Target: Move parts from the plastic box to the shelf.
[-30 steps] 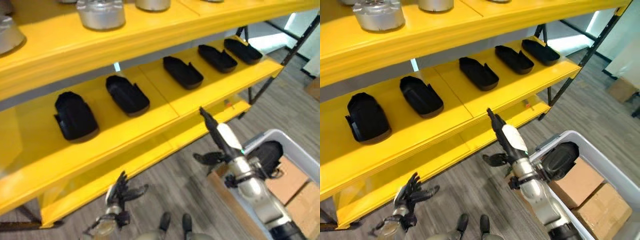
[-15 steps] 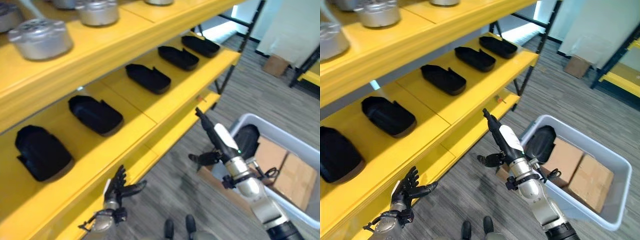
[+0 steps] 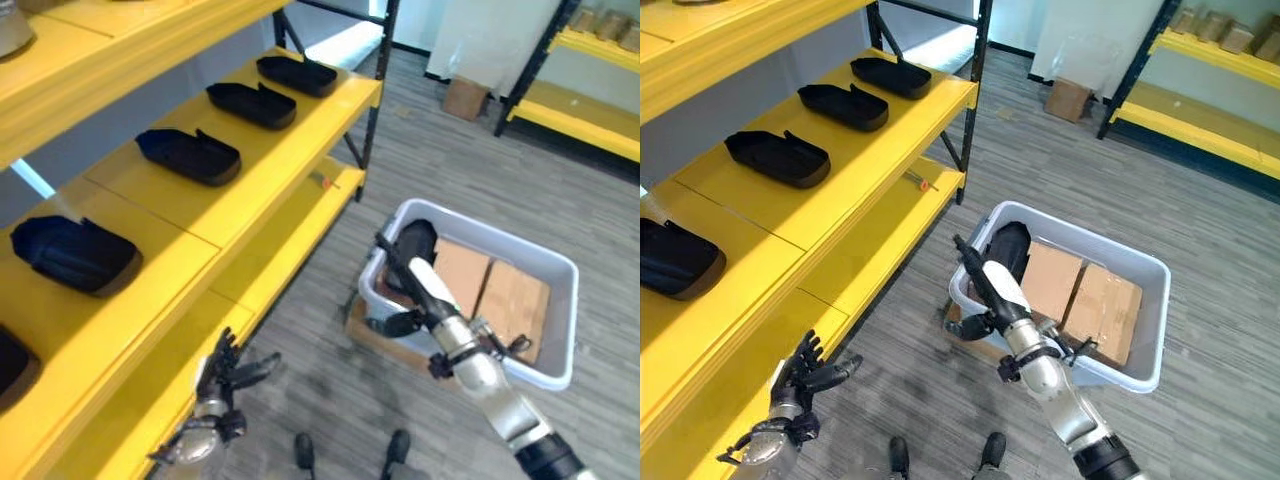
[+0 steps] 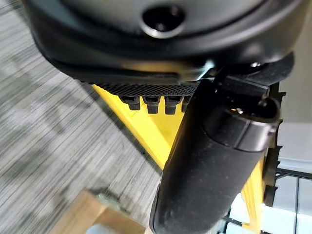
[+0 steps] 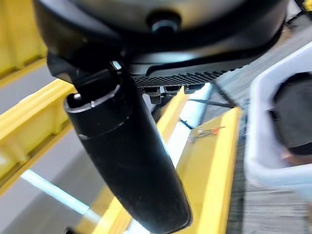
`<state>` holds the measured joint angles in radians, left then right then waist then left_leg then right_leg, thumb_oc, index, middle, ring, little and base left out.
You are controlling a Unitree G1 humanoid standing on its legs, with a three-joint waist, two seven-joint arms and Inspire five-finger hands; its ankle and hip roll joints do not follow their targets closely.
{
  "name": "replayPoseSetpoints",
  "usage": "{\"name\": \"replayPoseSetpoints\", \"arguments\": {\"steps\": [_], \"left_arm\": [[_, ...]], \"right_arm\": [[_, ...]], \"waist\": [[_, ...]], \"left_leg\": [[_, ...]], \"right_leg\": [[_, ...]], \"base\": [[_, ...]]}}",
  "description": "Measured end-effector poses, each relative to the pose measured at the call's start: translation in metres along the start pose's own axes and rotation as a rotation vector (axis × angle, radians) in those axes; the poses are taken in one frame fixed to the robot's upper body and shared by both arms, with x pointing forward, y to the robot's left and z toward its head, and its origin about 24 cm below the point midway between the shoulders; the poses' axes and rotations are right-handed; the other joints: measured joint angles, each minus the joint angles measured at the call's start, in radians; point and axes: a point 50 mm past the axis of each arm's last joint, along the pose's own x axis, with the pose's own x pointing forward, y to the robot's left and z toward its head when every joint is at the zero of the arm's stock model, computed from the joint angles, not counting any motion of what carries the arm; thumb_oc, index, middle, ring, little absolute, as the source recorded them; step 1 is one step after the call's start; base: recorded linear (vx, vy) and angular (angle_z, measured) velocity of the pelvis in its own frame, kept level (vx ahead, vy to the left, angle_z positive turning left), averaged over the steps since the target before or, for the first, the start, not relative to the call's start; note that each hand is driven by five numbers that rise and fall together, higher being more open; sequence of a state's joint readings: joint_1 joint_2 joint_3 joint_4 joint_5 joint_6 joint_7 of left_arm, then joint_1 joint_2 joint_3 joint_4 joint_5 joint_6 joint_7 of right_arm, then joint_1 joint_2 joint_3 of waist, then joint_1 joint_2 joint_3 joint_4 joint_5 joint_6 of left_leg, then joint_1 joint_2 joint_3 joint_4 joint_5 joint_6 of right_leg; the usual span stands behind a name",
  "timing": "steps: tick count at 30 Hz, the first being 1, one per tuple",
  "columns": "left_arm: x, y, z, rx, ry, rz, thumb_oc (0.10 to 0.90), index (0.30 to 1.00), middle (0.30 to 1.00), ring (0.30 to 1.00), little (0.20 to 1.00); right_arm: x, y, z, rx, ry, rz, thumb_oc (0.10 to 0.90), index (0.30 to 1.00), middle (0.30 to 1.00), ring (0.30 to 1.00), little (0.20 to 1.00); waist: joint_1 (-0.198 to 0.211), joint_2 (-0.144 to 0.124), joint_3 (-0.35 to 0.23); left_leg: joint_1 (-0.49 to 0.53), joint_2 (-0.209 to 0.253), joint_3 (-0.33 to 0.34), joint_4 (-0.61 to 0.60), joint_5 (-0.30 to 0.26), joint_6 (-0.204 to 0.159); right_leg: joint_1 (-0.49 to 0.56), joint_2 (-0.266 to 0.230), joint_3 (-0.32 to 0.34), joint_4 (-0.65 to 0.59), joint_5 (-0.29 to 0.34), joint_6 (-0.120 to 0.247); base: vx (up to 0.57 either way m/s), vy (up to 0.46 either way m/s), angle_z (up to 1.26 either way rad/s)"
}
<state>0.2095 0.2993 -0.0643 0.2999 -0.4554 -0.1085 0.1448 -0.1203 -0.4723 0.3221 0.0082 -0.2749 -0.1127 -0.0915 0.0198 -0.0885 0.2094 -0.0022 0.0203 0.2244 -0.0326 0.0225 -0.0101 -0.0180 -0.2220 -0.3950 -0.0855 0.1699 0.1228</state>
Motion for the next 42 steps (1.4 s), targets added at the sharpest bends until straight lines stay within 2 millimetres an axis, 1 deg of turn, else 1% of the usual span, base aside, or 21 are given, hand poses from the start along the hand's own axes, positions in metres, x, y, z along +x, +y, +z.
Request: {"name": "replayPoseSetpoints", "arguments": {"steps": [4,6,8,9,10,11,12,14,15,16,17,19,20,21,24,28,31,34,37,38,42], "left_arm": [[-0.001,0.010,0.000,-0.004,0.001,0.041,0.900,1.000,1.000,1.000,1.000],[0.001,0.012,0.005,-0.003,-0.017,0.045,0.900,1.000,1.000,1.000,1.000],[0.005,0.011,0.010,0.003,-0.033,0.038,0.900,1.000,1.000,1.000,1.000],[0.006,0.009,0.011,0.002,-0.037,0.031,0.900,1.000,1.000,1.000,1.000],[0.004,0.006,0.008,0.003,-0.026,0.018,0.900,1.000,1.000,1.000,1.000],[0.007,-0.005,0.011,-0.005,-0.039,-0.019,0.900,1.000,1.000,1.000,1.000],[0.008,-0.015,0.012,-0.012,-0.045,-0.050,0.900,1.000,1.000,1.000,1.000],[0.004,-0.013,0.005,-0.008,-0.018,-0.044,0.900,1.000,1.000,1.000,1.000],[0.004,-0.011,0.003,-0.004,-0.012,-0.041,0.900,1.000,1.000,1.000,1.000],[0.005,-0.010,0.001,-0.001,0.000,-0.031,0.900,1.000,1.000,1.000,1.000],[0.002,-0.004,-0.010,0.003,0.048,-0.006,0.900,1.000,1.000,1.000,1.000],[-0.001,0.003,-0.014,0.004,0.068,0.014,0.900,1.000,1.000,1.000,1.000],[-0.002,0.002,-0.016,0.006,0.074,0.007,0.900,1.000,1.000,1.000,1.000],[-0.001,0.003,-0.014,0.010,0.071,-0.006,0.900,1.000,1.000,1.000,1.000],[0.002,0.015,0.004,0.064,0.011,-0.007,0.900,1.000,1.000,1.000,1.000],[0.003,0.028,0.014,0.119,-0.016,0.003,0.900,1.000,1.000,1.000,1.000],[-0.003,0.030,0.012,0.164,-0.003,-0.020,0.900,1.000,1.000,1.000,1.000],[0.003,0.016,0.022,0.202,-0.036,-0.112,0.900,1.000,1.000,1.000,1.000],[0.010,0.002,0.033,0.212,-0.075,-0.162,0.900,1.000,1.000,1.000,1.000],[0.013,-0.004,0.039,0.215,-0.097,-0.187,0.900,1.000,1.000,1.000,1.000],[0.014,-0.003,0.041,0.221,-0.101,-0.182,0.900,1.000,1.000,1.000,1.000]], "right_arm": [[-0.008,-0.007,-0.009,-0.015,0.037,-0.019,0.900,1.000,1.000,1.000,1.000],[-0.013,-0.007,-0.013,-0.014,0.055,-0.018,0.900,1.000,1.000,1.000,1.000],[-0.016,-0.006,-0.016,-0.011,0.068,-0.017,0.900,1.000,1.000,1.000,1.000],[-0.018,-0.005,-0.017,-0.011,0.076,-0.014,0.900,1.000,1.000,1.000,1.000],[-0.020,-0.009,-0.017,-0.024,0.074,-0.019,0.900,1.000,1.000,1.000,1.000],[-0.024,-0.017,-0.018,-0.051,0.074,-0.039,0.900,1.000,1.000,1.000,1.000],[-0.023,-0.023,-0.019,-0.061,0.078,-0.055,0.900,1.000,1.000,1.000,1.000],[-0.023,-0.019,-0.018,-0.037,0.076,-0.066,0.900,1.000,1.000,1.000,1.000],[-0.024,-0.017,-0.020,-0.020,0.089,-0.083,0.900,1.000,1.000,1.000,1.000],[-0.022,-0.013,-0.025,-0.015,0.109,-0.075,0.900,1.000,1.000,1.000,1.000],[-0.024,-0.011,-0.033,-0.020,0.148,-0.051,0.900,1.000,1.000,1.000,1.000],[-0.041,-0.014,-0.044,-0.027,0.205,-0.059,0.900,1.000,1.000,1.000,1.000],[-0.049,-0.016,-0.048,-0.024,0.232,-0.070,0.900,1.000,1.000,1.000,1.000],[-0.054,-0.015,-0.050,-0.012,0.252,-0.072,0.900,1.000,1.000,1.000,1.000],[-0.050,-0.021,-0.040,-0.070,0.198,-0.057,0.900,1.000,1.000,1.000,1.000],[-0.033,-0.033,-0.029,-0.188,0.116,-0.021,0.900,1.000,1.000,1.000,1.000],[0.001,-0.055,-0.010,-0.410,-0.006,0.030,0.900,1.000,1.000,1.000,1.000],[0.037,-0.080,0.006,-0.600,-0.071,0.047,0.900,1.000,1.000,1.000,1.000],[0.061,-0.092,0.027,-0.761,-0.136,0.058,0.900,1.000,1.000,1.000,1.000],[0.070,-0.098,0.035,-0.871,-0.162,0.085,0.900,1.000,1.000,1.000,1.000],[0.077,-0.092,0.031,-0.975,-0.156,0.163,0.900,1.000,1.000,1.000,1.000]], "waist": [[-0.049,0.007,-0.003],[-0.043,0.003,-0.006],[-0.042,-0.005,-0.007],[-0.032,0.009,-0.013],[-0.032,0.013,-0.016],[-0.040,0.013,-0.014],[-0.032,0.006,-0.011],[-0.025,-0.001,-0.008],[-0.026,-0.001,-0.007],[-0.011,0.001,-0.005],[0.001,0.021,0.005],[-0.023,0.034,0.003],[-0.032,0.040,0.003],[-0.037,0.028,0.004],[-0.030,0.023,0.005],[0.024,-0.001,0.011],[0.043,-0.031,0.027],[0.071,-0.053,0.065],[0.098,-0.037,0.140],[0.098,-0.014,0.182],[0.125,0.004,0.232]], "left_leg": [[0.004,0.135,0.008,0.072,-0.036,-0.080],[-0.015,0.178,0.001,0.156,-0.049,-0.090],[-0.093,0.211,-0.046,0.336,-0.050,-0.089],[-0.181,0.248,-0.131,0.550,-0.040,-0.086],[-0.251,0.244,-0.176,0.685,-0.047,-0.097],[-0.311,0.221,-0.181,0.684,-0.060,-0.095],[-0.334,0.187,-0.182,0.526,-0.075,-0.089],[-0.342,0.190,-0.182,0.289,-0.015,-0.101],[-0.335,0.178,-0.228,0.131,0.001,-0.117],[-0.299,0.164,-0.324,-0.033,0.006,-0.116],[-0.267,0.155,-0.370,-0.048,0.054,-0.111],[-0.199,0.144,-0.290,0.081,0.068,-0.087],[-0.140,0.136,-0.251,0.033,0.091,-0.094],[-0.088,0.110,-0.218,-0.042,0.121,-0.069],[-0.068,-0.012,-0.153,-0.049,0.104,0.020],[-0.084,-0.060,-0.143,-0.049,0.089,0.052],[-0.123,-0.062,-0.150,-0.049,0.106,0.054],[-0.212,-0.055,-0.163,-0.023,0.130,0.047],[-0.279,-0.040,-0.180,0.013,0.139,0.035],[-0.308,-0.031,-0.199,0.023,0.143,0.022],[-0.336,-0.021,-0.207,0.032,0.150,0.016]], "right_leg": [[0.007,0.131,0.020,0.023,-0.077,-0.070],[0.013,0.174,0.046,0.023,-0.093,-0.096],[0.019,0.193,0.061,0.024,-0.112,-0.130],[0.038,0.217,0.082,0.024,-0.121,-0.165],[0.054,0.229,0.101,0.016,-0.129,-0.184],[0.053,0.229,0.109,0.011,-0.135,-0.196],[0.055,0.228,0.120,0.002,-0.133,-0.198],[0.068,0.235,0.154,0.001,-0.142,-0.185],[0.066,0.242,0.181,0.001,-0.150,-0.172],[0.067,0.244,0.207,0.001,-0.153,-0.162],[0.098,0.253,0.242,0.001,-0.157,-0.157],[0.137,0.230,0.267,0.001,-0.180,-0.129],[0.146,0.212,0.271,0.006,-0.185,-0.109],[0.142,0.176,0.275,0.026,-0.190,-0.099],[0.122,0.044,0.238,0.047,-0.157,-0.049],[0.126,0.001,0.235,0.001,-0.110,0.007],[0.095,0.006,0.209,-0.001,-0.113,0.014],[0.030,0.016,0.188,-0.001,-0.126,0.032],[-0.010,0.030,0.182,-0.001,-0.132,0.035],[-0.025,0.040,0.176,-0.001,-0.127,0.028],[-0.047,0.051,0.167,-0.001,-0.121,0.019]], "base": [[0.23,-0.359,-0.31],[0.21,-0.324,-0.57],[0.17,-0.210,-0.49],[0.13,-0.112,-0.79],[0.14,-0.021,-0.62],[0.10,0.046,-0.38],[0.21,0.150,-0.29],[0.30,0.295,-0.49],[0.27,0.280,-0.52],[0.21,0.228,-0.92],[0.25,0.348,-1.24],[0.31,0.491,-0.70],[0.23,0.400,-0.14],[0.13,0.295,-0.31],[0.05,0.196,-0.36],[0.03,0.126,0.01],[-0.07,0.022,0.10],[-0.13,-0.026,0.15],[-0.13,-0.036,0.18],[-0.09,-0.028,0.14],[-0.08,-0.031,0.07]]}}
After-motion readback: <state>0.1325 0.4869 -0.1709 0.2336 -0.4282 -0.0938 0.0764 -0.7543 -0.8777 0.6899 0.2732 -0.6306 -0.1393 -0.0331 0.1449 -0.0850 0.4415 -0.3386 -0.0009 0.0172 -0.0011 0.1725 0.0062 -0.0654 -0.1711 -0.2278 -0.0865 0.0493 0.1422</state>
